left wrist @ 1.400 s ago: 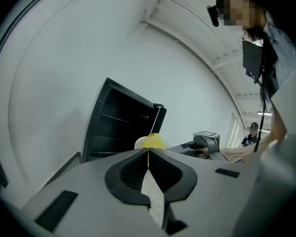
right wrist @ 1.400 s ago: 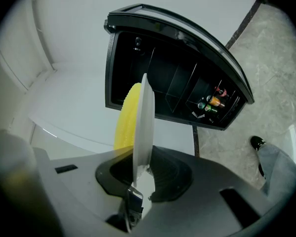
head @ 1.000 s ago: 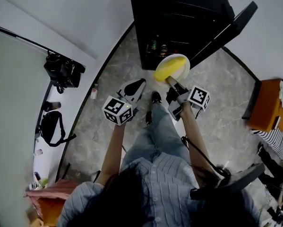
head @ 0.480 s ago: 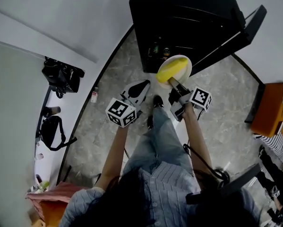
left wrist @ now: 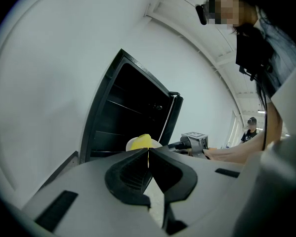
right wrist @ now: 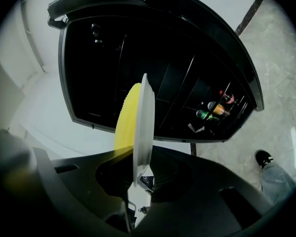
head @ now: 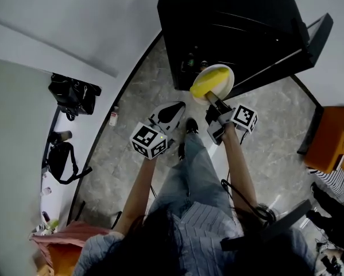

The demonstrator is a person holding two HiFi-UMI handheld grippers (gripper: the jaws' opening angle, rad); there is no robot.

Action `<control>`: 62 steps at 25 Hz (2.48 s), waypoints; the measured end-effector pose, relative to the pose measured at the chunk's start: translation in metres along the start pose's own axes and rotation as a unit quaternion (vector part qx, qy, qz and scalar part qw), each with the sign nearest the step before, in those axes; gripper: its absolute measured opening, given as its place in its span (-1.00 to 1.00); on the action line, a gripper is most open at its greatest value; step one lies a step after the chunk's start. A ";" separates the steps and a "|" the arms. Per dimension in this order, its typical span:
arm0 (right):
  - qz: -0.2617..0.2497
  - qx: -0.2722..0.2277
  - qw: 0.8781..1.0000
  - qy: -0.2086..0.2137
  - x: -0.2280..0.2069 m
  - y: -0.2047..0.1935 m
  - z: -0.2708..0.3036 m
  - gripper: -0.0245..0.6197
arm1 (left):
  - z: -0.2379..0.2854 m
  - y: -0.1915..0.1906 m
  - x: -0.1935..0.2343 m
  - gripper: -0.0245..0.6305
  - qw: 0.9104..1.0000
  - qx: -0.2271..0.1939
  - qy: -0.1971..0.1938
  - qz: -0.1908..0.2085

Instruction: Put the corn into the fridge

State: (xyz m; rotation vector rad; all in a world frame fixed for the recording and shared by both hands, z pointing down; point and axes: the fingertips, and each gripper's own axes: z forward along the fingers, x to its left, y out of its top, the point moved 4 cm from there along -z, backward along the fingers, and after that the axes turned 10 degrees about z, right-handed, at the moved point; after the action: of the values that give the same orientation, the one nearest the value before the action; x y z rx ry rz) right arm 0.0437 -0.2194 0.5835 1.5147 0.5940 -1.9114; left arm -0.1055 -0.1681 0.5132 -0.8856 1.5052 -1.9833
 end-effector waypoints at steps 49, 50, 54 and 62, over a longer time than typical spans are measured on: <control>0.050 -0.054 0.996 -0.050 -0.050 0.119 0.110 -0.76 | 0.050 -0.008 0.026 -0.90 1.000 0.019 -0.014 -0.020; 0.049 -0.055 0.996 -0.053 -0.050 0.121 0.111 -0.77 | 0.049 -0.009 0.026 -0.90 0.999 0.020 -0.013 -0.021; 0.051 -0.058 0.995 -0.058 -0.050 0.125 0.115 -0.78 | 0.049 -0.013 0.025 -0.90 0.999 0.023 -0.014 -0.026; 0.043 -0.062 0.995 -0.065 -0.049 0.124 0.115 -0.78 | 0.048 -0.019 0.023 -0.90 0.999 0.029 -0.013 -0.032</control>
State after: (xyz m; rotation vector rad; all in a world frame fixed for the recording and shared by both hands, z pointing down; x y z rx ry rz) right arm 0.0589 -0.3759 0.6627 1.3061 0.5694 -1.8564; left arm -0.0854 -0.2100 0.5443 -0.9435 1.4141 -2.0414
